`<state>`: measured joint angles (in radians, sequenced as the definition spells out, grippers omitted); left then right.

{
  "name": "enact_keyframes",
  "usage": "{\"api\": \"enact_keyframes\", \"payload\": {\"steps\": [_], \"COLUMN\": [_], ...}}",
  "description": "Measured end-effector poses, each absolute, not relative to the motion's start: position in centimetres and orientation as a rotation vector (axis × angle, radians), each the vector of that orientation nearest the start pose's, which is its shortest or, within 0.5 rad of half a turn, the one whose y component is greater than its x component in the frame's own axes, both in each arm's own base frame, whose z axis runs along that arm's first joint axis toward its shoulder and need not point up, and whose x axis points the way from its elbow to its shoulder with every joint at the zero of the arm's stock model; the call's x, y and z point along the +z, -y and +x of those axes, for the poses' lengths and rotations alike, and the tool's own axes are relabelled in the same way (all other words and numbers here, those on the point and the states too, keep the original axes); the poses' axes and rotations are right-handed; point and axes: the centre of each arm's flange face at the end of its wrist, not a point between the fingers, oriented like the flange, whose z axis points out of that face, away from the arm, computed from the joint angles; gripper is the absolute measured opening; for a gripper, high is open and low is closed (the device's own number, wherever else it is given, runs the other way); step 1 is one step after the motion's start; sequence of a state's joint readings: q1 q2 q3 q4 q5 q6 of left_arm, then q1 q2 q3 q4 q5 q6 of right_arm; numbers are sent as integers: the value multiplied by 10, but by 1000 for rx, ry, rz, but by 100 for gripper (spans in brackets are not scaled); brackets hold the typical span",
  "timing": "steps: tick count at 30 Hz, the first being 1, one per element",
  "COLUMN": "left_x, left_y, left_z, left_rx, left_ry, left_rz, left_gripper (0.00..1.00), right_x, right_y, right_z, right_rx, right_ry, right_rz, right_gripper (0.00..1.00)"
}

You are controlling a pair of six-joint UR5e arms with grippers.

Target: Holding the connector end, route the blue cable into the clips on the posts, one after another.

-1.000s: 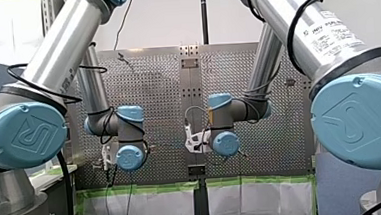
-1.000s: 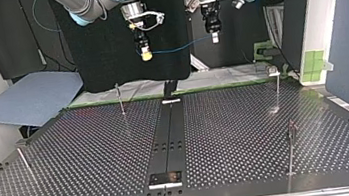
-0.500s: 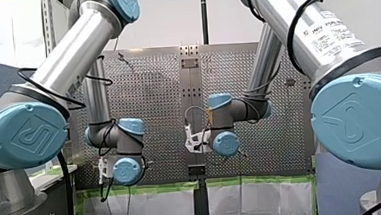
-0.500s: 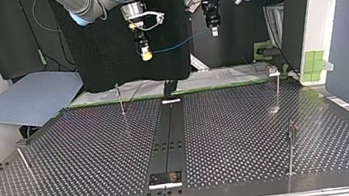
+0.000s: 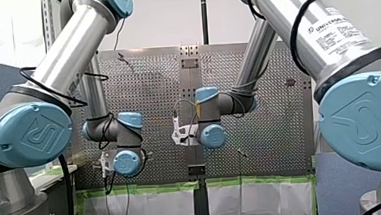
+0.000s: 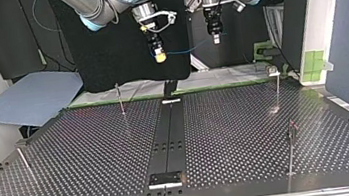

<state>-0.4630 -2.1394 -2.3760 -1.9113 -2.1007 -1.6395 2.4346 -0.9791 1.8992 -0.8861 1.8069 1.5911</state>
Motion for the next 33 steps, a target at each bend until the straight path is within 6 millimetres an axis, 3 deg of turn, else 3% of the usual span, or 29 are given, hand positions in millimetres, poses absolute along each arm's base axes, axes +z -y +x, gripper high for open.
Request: {"api": "enact_keyframes", "payload": {"steps": [9,12,33], "left_x": [48,55,110], "left_y": [231,228,214], "left_z": [306,308,313], "left_rx": [58,59,84], "left_ry": [-1683,-1680,-1676], "left_rz": [-170,-190,-223], "left_gripper": [0,0,0], "right_x": [167,181,240], "right_y": [303,309,333], "right_z": [525,529,558], "right_rx": [1775,1789,1831], "right_ry": [878,879,864], "right_rz": [1628,1617,1610], "right_gripper": [0,0,0]}}
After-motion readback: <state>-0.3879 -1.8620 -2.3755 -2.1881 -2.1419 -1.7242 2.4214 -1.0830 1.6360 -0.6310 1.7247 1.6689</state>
